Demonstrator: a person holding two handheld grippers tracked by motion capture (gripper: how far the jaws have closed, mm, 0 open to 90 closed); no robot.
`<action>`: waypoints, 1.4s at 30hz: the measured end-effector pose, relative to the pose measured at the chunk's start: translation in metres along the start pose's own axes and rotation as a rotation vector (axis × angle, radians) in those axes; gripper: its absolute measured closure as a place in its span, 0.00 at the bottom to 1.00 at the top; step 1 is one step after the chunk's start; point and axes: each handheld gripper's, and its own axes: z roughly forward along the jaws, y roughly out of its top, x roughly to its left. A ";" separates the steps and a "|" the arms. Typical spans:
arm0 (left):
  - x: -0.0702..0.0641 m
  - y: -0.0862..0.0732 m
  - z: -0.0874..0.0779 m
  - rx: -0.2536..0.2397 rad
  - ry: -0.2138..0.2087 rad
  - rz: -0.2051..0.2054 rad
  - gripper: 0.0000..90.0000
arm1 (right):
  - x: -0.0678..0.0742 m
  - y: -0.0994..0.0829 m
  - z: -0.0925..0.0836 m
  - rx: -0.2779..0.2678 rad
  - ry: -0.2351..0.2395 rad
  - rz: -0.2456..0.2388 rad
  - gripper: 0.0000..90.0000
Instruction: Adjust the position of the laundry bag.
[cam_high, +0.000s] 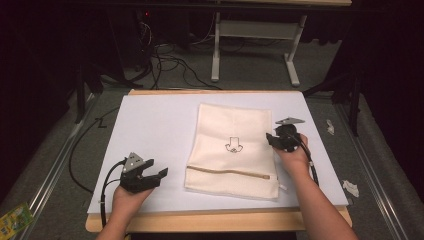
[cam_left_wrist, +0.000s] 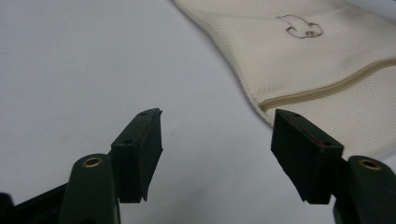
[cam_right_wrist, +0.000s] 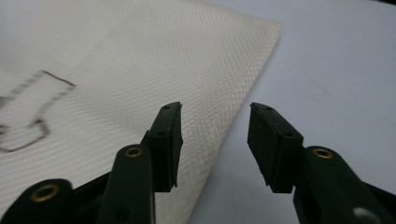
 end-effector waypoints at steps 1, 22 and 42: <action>-0.002 0.000 0.002 0.001 -0.022 -0.008 0.40 | 0.000 -0.003 -0.008 -0.019 0.013 0.010 0.60; -0.072 -0.004 0.046 0.257 -0.162 0.121 0.97 | 0.011 -0.112 -0.097 -0.063 0.195 0.006 0.65; -0.056 -0.004 0.021 0.058 0.008 0.017 0.56 | 0.024 -0.114 -0.080 0.043 0.271 0.002 0.68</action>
